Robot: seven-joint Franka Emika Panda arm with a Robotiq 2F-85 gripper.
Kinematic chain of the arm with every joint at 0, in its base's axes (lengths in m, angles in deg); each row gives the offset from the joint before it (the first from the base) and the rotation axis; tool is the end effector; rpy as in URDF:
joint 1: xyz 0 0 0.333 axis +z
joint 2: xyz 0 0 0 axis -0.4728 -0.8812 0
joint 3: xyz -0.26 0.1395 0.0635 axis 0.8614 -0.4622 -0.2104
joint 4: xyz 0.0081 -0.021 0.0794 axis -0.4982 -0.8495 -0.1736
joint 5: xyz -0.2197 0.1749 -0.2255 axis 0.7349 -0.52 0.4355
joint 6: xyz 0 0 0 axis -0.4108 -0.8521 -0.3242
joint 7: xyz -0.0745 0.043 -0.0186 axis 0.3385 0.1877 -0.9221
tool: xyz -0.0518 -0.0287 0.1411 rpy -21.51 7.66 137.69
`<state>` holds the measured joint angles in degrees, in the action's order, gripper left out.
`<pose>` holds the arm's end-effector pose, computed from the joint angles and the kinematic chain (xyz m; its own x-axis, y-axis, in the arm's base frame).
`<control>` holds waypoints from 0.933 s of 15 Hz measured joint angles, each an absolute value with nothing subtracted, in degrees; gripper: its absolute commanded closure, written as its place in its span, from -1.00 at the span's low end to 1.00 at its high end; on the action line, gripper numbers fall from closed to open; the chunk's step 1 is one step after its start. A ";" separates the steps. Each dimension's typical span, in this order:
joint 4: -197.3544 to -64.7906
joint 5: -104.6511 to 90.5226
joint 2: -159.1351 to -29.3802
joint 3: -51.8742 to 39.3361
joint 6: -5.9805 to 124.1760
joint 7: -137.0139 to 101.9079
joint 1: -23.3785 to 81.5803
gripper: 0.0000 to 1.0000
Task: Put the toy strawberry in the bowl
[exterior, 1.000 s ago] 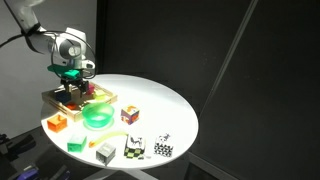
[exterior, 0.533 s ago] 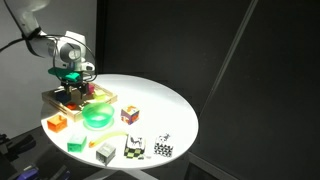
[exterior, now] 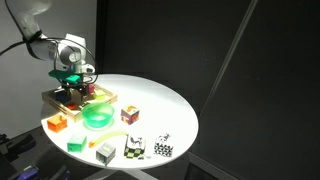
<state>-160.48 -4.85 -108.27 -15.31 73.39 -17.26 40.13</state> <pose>0.5147 0.1600 0.1225 0.9571 0.2843 -0.0562 0.2848 -0.9586 0.0014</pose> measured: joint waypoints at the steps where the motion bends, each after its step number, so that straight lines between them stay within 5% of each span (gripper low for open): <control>1: -160.47 -4.85 -108.39 -15.23 73.45 -17.26 40.13 -1.00; 14: -160.75 -4.75 -109.39 -14.47 73.75 -17.26 40.64 -1.00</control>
<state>-160.75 -4.75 -109.39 -14.47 73.75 -17.26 40.64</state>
